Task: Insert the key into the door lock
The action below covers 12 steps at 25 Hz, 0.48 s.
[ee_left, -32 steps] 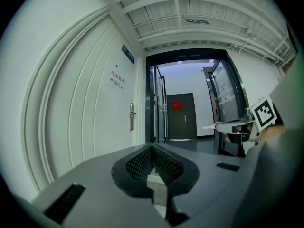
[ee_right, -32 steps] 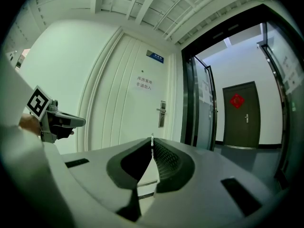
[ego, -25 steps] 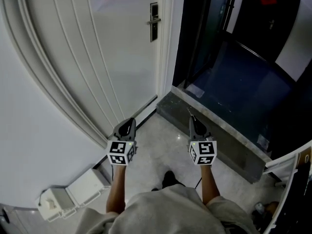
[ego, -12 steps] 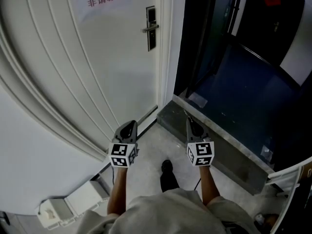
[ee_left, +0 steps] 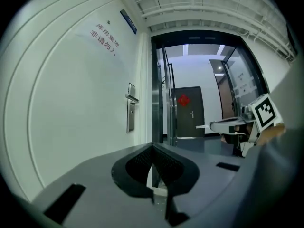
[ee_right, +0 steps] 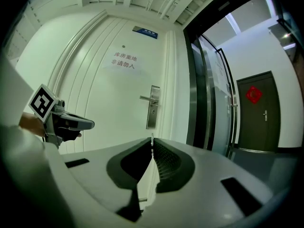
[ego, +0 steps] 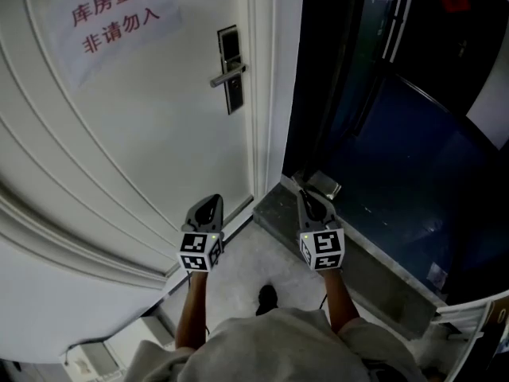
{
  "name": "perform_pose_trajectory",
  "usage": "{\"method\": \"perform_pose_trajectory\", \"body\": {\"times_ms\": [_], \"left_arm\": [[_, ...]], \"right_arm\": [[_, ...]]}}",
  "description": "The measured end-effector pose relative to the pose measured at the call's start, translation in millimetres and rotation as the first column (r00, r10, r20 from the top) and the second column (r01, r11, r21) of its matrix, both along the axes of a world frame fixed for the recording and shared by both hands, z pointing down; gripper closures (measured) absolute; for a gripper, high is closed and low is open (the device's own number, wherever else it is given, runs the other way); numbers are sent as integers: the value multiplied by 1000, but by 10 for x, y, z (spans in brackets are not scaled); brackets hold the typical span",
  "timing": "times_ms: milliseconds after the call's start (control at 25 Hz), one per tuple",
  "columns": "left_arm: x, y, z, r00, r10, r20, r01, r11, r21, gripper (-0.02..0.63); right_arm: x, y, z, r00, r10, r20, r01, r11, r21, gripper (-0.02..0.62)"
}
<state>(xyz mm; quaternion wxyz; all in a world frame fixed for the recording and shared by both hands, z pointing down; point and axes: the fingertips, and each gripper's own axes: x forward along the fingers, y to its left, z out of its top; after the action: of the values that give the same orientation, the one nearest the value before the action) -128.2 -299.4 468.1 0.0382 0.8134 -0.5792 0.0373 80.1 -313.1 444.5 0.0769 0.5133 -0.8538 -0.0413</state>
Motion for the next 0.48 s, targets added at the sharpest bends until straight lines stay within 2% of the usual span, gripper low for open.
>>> {"method": "perform_pose_trajectory", "body": {"times_ms": [160,480], "left_arm": [[98,-588,20,1000,-2,5,2,1000,-5,589],[94,-1075,121,1000,-20,10,20,1000,-15,589]], "right_arm": [[41,-597,14,1000,-12,2,12,1000,-4,566],[5,-1164,143,999,-34,11,34,999,-18,566]]}}
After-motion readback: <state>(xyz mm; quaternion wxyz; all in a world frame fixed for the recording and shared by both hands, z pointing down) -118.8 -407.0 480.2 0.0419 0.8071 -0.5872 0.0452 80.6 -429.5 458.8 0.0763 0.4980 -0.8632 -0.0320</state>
